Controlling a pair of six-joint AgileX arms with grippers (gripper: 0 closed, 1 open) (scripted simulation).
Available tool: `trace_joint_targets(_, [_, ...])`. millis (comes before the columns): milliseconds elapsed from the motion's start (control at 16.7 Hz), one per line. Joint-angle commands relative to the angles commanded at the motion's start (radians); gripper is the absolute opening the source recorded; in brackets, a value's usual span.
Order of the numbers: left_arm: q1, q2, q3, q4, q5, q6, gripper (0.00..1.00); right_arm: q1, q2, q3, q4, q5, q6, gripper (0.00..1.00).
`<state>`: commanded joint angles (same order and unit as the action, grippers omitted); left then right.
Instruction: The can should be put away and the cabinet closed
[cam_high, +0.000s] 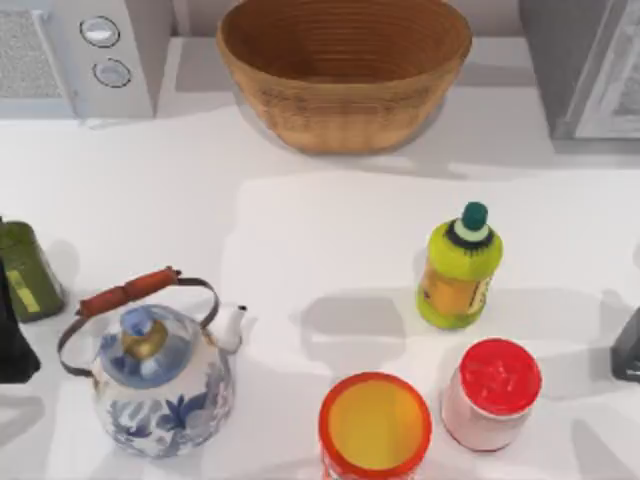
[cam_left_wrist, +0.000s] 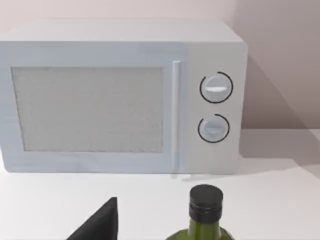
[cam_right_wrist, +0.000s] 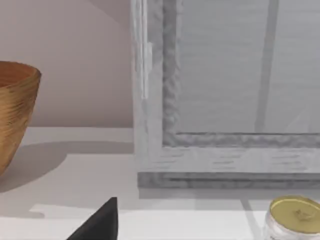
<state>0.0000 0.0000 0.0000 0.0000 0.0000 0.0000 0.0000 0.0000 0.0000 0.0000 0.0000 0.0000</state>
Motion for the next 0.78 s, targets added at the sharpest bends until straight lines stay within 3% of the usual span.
trace_joint_targets(360, [0.0, 0.0, 0.0, 0.0, 0.0, 0.0, 1.0, -0.029, 0.108, 0.095, 0.024, -0.001, -0.01, 1.0])
trace_joint_targets(780, [0.0, 0.0, 0.0, 0.0, 0.0, 0.0, 1.0, -0.16, 0.676, 0.417, 0.135, -0.043, -0.069, 1.0])
